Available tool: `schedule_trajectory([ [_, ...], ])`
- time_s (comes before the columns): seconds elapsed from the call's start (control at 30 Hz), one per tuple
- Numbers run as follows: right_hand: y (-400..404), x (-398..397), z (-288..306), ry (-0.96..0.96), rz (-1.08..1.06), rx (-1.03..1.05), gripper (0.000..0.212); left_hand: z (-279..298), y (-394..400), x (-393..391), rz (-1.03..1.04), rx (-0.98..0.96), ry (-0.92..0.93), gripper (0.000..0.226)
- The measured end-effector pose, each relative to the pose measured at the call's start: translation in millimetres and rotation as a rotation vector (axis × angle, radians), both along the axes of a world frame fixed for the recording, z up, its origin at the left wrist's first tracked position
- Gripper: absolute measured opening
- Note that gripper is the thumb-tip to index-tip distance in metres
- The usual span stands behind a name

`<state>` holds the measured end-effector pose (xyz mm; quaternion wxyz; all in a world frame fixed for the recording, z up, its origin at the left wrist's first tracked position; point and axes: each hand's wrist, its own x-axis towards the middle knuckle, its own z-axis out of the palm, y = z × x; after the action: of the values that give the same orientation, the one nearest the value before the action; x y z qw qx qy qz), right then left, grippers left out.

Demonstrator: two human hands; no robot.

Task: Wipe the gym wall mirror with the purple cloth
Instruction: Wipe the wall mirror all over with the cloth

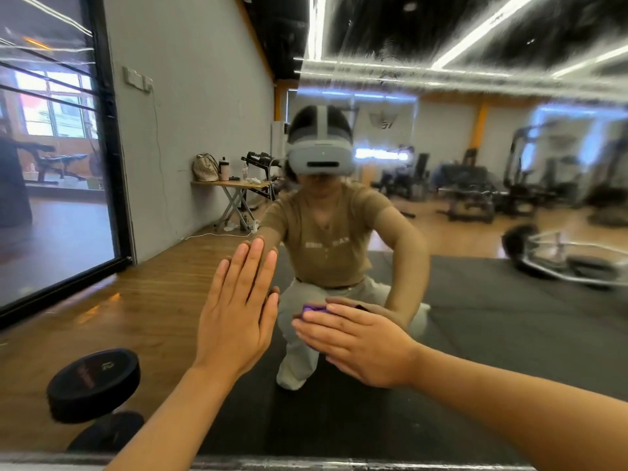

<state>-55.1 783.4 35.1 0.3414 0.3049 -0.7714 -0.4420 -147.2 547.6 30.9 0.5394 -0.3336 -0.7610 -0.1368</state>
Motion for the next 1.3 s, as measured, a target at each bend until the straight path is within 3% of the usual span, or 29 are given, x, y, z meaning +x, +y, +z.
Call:
schedule_trajectory([
  [0.1,3,-5,15,-0.024,0.041,0.064,0.063,-6,-5,-1,0.013,-0.018,-0.021,0.066],
  [0.3,-27,-16,126,0.399,0.115,-0.540,0.052,-9,-5,6,-0.029,0.030,-0.049,0.065],
  [0.43,-38,-20,119,0.487,0.098,-0.683,0.054,-13,-1,12,-0.046,0.094,-0.083,0.063],
  [0.53,-39,-16,74,0.366,0.133,-0.629,0.056,-23,8,14,-0.044,0.144,-0.099,0.062],
  [0.7,-17,1,-43,0.075,-0.022,-0.184,0.079,-36,14,10,-0.058,0.166,-0.098,0.065],
  [0.87,-10,1,-56,0.057,-0.044,-0.104,0.061,-37,12,7,-0.054,0.124,-0.105,0.068],
  [1.0,-19,0,-9,0.110,0.019,-0.270,0.064,-38,13,11,-0.043,0.127,-0.132,0.067],
  [1.13,-31,-9,74,0.382,0.069,-0.590,0.054,-37,16,16,0.008,0.147,-0.154,0.064],
  [1.2,-35,-15,78,0.456,0.091,-0.705,0.054,-39,21,20,0.033,0.182,-0.177,0.062],
  [1.3,-44,-19,37,0.393,0.120,-0.734,0.055,-41,34,32,0.021,0.292,-0.273,0.062],
])
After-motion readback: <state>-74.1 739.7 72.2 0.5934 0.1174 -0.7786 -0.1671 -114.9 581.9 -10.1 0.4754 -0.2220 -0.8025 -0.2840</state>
